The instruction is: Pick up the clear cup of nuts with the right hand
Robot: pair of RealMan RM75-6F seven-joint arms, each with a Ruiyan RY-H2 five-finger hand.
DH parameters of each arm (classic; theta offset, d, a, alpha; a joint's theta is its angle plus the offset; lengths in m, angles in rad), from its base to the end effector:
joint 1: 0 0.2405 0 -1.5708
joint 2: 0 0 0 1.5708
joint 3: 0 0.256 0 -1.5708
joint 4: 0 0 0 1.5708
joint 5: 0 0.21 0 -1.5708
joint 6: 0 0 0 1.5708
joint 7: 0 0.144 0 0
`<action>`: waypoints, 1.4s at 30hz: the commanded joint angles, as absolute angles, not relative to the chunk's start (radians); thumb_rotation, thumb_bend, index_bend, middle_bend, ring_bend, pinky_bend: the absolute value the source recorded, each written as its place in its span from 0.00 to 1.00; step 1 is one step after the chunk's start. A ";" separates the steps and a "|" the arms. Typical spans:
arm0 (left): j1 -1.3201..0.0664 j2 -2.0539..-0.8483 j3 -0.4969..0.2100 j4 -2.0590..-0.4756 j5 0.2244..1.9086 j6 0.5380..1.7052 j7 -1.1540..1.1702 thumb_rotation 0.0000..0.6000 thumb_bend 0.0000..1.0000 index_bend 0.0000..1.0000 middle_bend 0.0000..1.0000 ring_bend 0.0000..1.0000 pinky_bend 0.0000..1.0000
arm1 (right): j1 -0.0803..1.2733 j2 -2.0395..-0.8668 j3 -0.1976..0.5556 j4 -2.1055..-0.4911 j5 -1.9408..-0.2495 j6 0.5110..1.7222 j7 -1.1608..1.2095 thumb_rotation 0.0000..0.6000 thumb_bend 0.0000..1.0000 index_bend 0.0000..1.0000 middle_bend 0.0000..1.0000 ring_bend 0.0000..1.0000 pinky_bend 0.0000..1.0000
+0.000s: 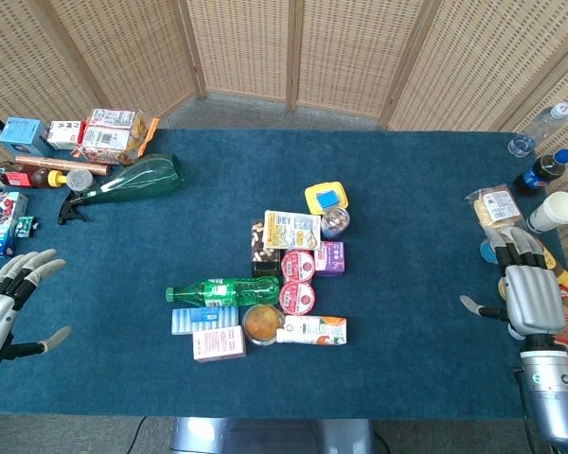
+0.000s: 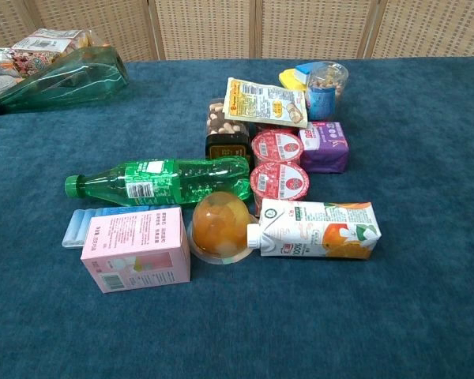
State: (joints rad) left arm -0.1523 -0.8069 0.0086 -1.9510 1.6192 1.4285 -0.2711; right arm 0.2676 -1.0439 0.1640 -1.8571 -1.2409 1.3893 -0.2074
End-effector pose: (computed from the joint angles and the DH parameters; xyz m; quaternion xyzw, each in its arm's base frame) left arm -0.2412 0.1792 0.2005 -0.6013 -0.4650 -0.4642 0.4547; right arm -0.2532 -0.2470 0.1727 0.5753 -0.3893 0.3969 0.5999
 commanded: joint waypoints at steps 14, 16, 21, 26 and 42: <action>-0.157 -0.810 0.010 -1.936 1.630 1.425 -0.295 1.00 0.27 0.15 0.10 0.00 0.00 | 0.271 -1.045 0.171 -1.869 -1.267 1.366 -0.168 0.90 0.10 0.00 0.16 0.00 0.01; -0.158 -0.809 0.010 -1.935 1.630 1.422 -0.297 1.00 0.27 0.15 0.10 0.00 0.00 | 0.272 -1.045 0.172 -1.869 -1.266 1.362 -0.169 0.89 0.10 0.00 0.16 0.00 0.01; -0.160 -0.808 0.010 -1.937 1.627 1.417 -0.297 1.00 0.27 0.15 0.10 0.00 0.00 | 0.277 -1.050 0.178 -1.867 -1.261 1.352 -0.161 0.89 0.10 0.00 0.16 0.00 0.01; -0.163 -0.807 0.009 -1.942 1.625 1.412 -0.292 1.00 0.27 0.15 0.10 0.00 0.00 | 0.290 -1.054 0.181 -1.861 -1.263 1.325 -0.141 0.89 0.10 0.00 0.16 0.00 0.01; -0.168 -0.806 0.008 -1.944 1.625 1.408 -0.296 1.00 0.27 0.15 0.10 0.00 0.00 | 0.484 -1.102 0.259 -1.798 -1.265 1.056 0.059 0.89 0.10 0.00 0.15 0.00 0.05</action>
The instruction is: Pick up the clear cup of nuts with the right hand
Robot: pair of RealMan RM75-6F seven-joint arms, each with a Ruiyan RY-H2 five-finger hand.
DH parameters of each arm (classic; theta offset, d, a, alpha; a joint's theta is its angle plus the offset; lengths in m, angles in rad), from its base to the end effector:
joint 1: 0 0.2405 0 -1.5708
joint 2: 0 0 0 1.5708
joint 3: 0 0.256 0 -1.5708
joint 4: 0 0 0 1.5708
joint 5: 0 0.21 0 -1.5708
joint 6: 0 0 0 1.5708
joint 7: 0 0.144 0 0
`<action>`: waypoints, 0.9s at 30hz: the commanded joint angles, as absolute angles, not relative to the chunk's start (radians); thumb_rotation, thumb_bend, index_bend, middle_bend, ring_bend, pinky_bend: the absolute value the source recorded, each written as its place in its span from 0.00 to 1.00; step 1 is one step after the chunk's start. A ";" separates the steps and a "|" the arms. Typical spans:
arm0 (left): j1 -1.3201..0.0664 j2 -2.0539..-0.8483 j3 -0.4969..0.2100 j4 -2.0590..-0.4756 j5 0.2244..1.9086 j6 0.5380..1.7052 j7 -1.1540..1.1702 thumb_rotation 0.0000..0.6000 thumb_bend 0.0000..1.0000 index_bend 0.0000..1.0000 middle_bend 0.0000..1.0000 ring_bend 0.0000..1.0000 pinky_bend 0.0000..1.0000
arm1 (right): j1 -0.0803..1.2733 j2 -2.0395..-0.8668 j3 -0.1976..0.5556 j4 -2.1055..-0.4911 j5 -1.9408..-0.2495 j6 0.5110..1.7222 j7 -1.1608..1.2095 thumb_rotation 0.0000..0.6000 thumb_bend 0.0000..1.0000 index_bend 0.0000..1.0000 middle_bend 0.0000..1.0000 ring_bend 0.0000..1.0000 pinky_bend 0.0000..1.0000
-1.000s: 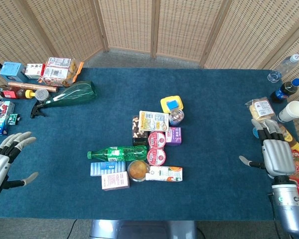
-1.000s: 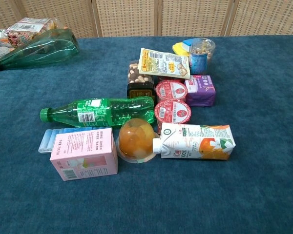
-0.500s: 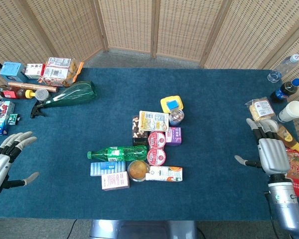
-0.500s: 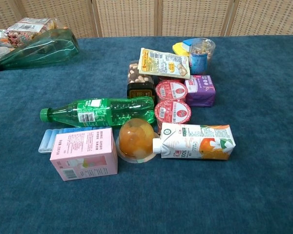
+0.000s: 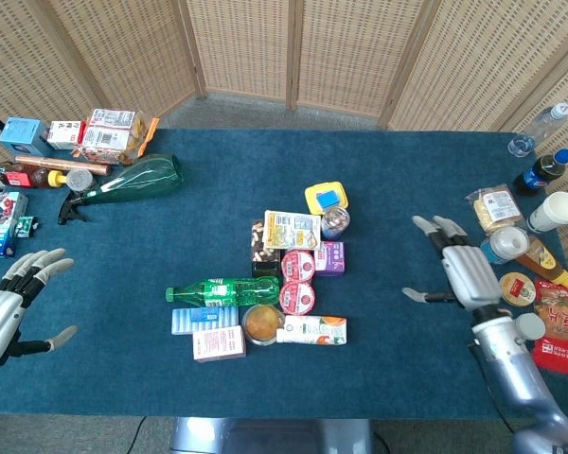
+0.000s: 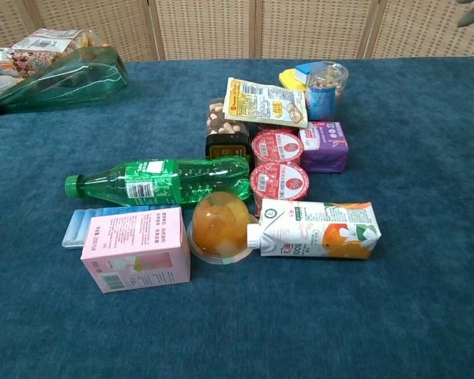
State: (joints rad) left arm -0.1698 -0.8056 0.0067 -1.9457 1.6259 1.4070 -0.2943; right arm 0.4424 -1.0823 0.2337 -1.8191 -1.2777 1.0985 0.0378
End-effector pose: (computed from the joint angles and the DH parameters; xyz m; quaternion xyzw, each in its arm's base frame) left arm -0.2393 0.1835 0.1982 -0.6068 -0.4690 -0.4654 0.4420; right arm -0.2023 -0.2988 0.1336 0.6256 -0.4536 0.4565 0.4411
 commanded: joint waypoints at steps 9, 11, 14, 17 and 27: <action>-0.161 -0.806 0.009 -1.927 1.612 1.414 -0.313 1.00 0.27 0.15 0.10 0.00 0.00 | 0.612 -1.186 0.301 -1.717 -1.178 0.939 0.034 0.89 0.10 0.00 0.15 0.00 0.05; -0.161 -0.805 0.009 -1.925 1.612 1.413 -0.313 1.00 0.27 0.15 0.10 0.00 0.00 | 0.638 -1.208 0.308 -1.696 -1.158 0.922 0.021 0.89 0.10 0.00 0.15 0.00 0.05; -0.160 -0.801 0.008 -1.927 1.615 1.417 -0.313 1.00 0.27 0.15 0.10 0.00 0.00 | 0.671 -1.237 0.320 -1.664 -1.131 0.907 0.009 0.89 0.10 0.00 0.15 0.00 0.06; -0.159 -0.794 0.009 -1.933 1.630 1.426 -0.323 1.00 0.27 0.15 0.10 0.00 0.00 | 0.700 -1.269 0.329 -1.627 -1.108 0.903 -0.011 0.89 0.10 0.00 0.16 0.00 0.07; -0.159 -0.780 0.007 -1.940 1.659 1.447 -0.340 1.00 0.27 0.15 0.10 0.00 0.00 | 0.774 -1.358 0.334 -1.521 -1.033 0.868 -0.052 0.89 0.08 0.00 0.15 0.00 0.10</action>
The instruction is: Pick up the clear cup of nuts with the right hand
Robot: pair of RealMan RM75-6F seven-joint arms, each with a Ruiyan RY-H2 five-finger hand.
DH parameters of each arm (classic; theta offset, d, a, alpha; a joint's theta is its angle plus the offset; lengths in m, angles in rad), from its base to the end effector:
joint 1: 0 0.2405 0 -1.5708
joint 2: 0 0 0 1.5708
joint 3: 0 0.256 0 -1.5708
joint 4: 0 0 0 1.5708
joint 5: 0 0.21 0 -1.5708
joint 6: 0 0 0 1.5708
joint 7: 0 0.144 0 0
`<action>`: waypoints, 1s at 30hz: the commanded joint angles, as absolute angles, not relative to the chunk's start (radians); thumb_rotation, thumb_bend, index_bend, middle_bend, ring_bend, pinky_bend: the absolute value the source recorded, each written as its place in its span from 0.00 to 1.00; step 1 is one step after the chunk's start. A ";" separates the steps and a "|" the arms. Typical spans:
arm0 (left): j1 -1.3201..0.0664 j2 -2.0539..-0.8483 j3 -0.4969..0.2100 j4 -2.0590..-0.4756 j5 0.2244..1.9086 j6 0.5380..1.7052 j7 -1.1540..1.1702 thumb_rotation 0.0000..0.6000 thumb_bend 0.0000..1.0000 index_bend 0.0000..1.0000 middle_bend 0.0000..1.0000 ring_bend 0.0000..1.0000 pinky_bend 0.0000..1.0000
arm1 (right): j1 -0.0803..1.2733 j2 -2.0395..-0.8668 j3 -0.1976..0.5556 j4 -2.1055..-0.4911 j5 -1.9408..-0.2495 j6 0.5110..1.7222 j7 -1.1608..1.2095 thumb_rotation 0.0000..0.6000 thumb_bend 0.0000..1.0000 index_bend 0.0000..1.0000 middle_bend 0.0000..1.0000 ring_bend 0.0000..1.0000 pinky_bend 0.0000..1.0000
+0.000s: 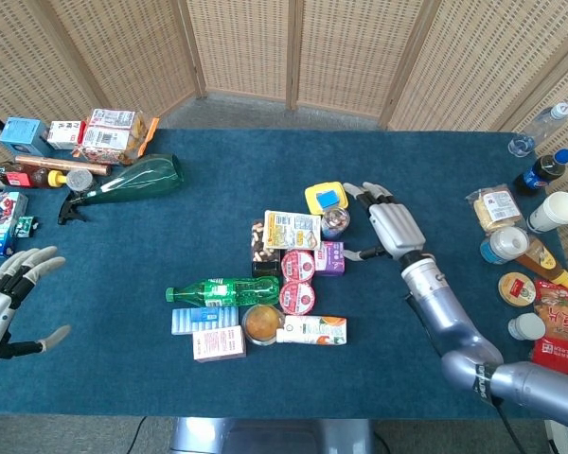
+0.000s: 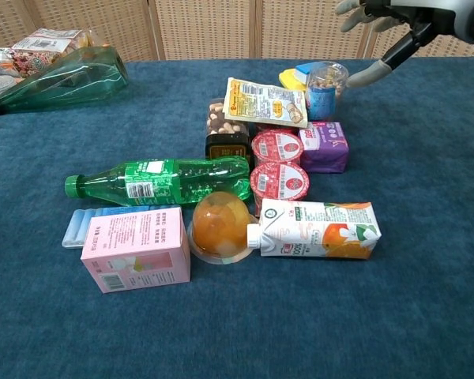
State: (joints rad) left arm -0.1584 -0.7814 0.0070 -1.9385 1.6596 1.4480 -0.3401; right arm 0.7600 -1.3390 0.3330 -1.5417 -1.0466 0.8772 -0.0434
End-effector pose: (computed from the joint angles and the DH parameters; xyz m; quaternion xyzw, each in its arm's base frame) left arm -0.2371 0.1806 0.2087 -0.6039 -0.4601 -0.4825 0.4368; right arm -0.1379 -0.3915 0.0683 0.6532 -0.4581 0.4532 0.3976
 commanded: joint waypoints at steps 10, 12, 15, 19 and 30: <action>-0.152 -0.776 0.011 -1.937 1.653 1.452 -0.344 1.00 0.27 0.15 0.10 0.00 0.00 | 0.818 -1.440 0.322 -1.426 -0.997 0.852 -0.071 0.89 0.08 0.00 0.16 0.00 0.16; -0.149 -0.775 0.012 -1.936 1.650 1.455 -0.346 1.00 0.27 0.15 0.10 0.00 0.00 | 0.818 -1.454 0.316 -1.412 -0.996 0.858 -0.073 0.89 0.08 0.00 0.17 0.00 0.18; -0.145 -0.774 0.012 -1.934 1.648 1.459 -0.348 1.00 0.27 0.15 0.10 0.00 0.00 | 0.814 -1.464 0.308 -1.404 -0.990 0.860 -0.071 0.89 0.08 0.00 0.18 0.00 0.19; -0.143 -0.774 0.013 -1.932 1.648 1.462 -0.351 1.00 0.27 0.15 0.10 0.00 0.00 | 0.806 -1.475 0.297 -1.400 -0.994 0.869 -0.067 0.89 0.08 0.00 0.20 0.03 0.22; -0.132 -0.774 0.016 -1.919 1.647 1.476 -0.364 1.00 0.27 0.15 0.10 0.00 0.00 | 0.828 -1.513 0.309 -1.373 -0.987 0.879 -0.090 0.89 0.04 0.07 0.32 0.21 0.42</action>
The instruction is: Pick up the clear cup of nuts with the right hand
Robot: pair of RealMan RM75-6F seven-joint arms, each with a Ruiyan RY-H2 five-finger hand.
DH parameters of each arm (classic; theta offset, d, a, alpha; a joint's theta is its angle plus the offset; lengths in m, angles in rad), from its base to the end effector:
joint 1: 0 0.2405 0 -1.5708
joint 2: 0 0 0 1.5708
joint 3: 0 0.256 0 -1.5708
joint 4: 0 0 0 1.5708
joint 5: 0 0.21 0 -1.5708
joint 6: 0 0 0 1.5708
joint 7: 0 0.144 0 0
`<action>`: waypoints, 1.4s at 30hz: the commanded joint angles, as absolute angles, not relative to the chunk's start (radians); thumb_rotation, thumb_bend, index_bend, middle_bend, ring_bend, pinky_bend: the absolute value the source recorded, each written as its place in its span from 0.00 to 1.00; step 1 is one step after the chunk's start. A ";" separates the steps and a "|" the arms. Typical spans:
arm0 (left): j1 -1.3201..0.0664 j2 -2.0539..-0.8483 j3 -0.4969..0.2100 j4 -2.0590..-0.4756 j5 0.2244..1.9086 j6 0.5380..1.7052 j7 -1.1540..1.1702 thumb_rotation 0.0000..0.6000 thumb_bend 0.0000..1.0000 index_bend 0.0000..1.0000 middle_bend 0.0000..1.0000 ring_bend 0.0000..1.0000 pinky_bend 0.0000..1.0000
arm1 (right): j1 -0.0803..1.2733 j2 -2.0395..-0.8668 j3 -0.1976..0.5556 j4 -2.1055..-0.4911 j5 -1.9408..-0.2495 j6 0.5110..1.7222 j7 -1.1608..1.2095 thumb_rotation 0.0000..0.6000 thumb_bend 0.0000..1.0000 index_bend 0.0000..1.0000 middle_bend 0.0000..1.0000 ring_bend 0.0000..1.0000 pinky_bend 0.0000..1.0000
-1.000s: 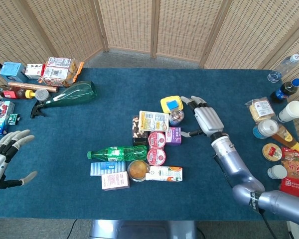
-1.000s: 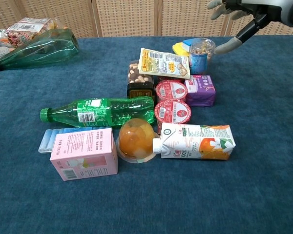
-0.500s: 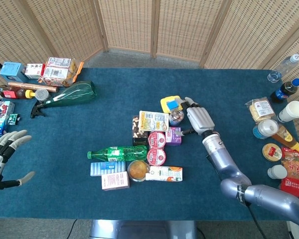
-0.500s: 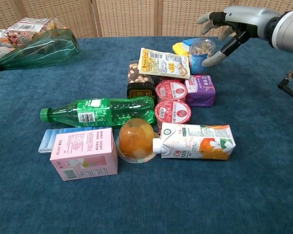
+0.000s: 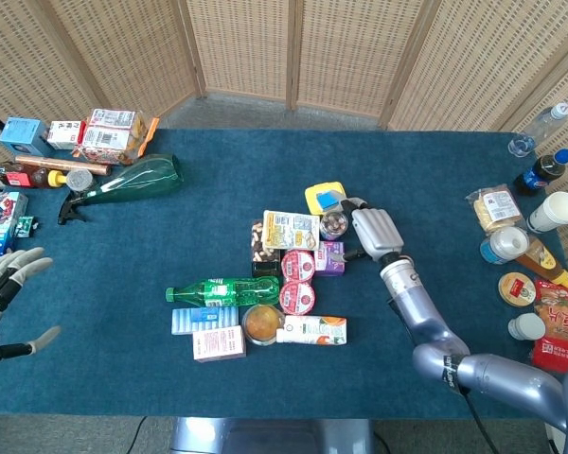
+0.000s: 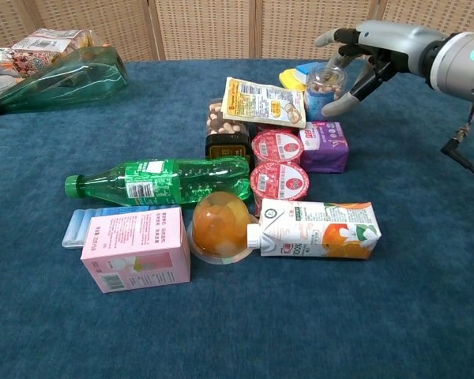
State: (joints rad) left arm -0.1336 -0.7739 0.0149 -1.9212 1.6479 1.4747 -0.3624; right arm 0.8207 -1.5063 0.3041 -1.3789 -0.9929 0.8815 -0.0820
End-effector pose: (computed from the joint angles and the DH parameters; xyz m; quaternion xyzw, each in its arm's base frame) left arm -0.2461 0.1742 0.2155 -0.5906 -0.4650 -0.4813 0.4510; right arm -0.1372 -0.4025 0.0215 0.6530 -0.4677 0.4370 0.4049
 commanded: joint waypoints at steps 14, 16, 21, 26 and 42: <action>-0.116 -0.781 0.019 -1.889 1.636 1.489 -0.393 1.00 0.27 0.15 0.10 0.00 0.00 | 0.843 -1.585 0.317 -1.330 -0.954 0.910 -0.121 1.00 0.03 0.49 0.66 0.60 0.90; -0.113 -0.782 0.020 -1.885 1.634 1.492 -0.398 1.00 0.27 0.15 0.10 0.00 0.00 | 0.838 -1.587 0.316 -1.326 -0.953 0.913 -0.118 1.00 0.03 0.58 0.75 0.70 0.99; -0.111 -0.786 0.020 -1.875 1.635 1.494 -0.405 1.00 0.27 0.15 0.10 0.00 0.00 | 0.811 -1.566 0.319 -1.353 -0.959 0.946 -0.107 1.00 0.04 0.67 0.84 0.79 1.00; -0.116 -0.790 0.017 -1.871 1.636 1.488 -0.407 1.00 0.27 0.15 0.10 0.00 0.00 | 0.763 -1.505 0.324 -1.426 -0.972 1.000 -0.094 1.00 0.04 0.68 0.86 0.82 1.00; -0.133 -0.804 0.011 -1.875 1.643 1.470 -0.398 1.00 0.27 0.15 0.10 0.00 0.00 | 0.618 -1.244 0.421 -1.728 -1.126 1.224 0.041 1.00 0.04 0.69 0.87 0.83 1.00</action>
State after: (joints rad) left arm -0.1331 -0.8039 0.0111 -1.8746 1.6429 1.4701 -0.3981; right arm 0.6368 -1.2620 0.4023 -1.7007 -1.1056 1.1983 0.0158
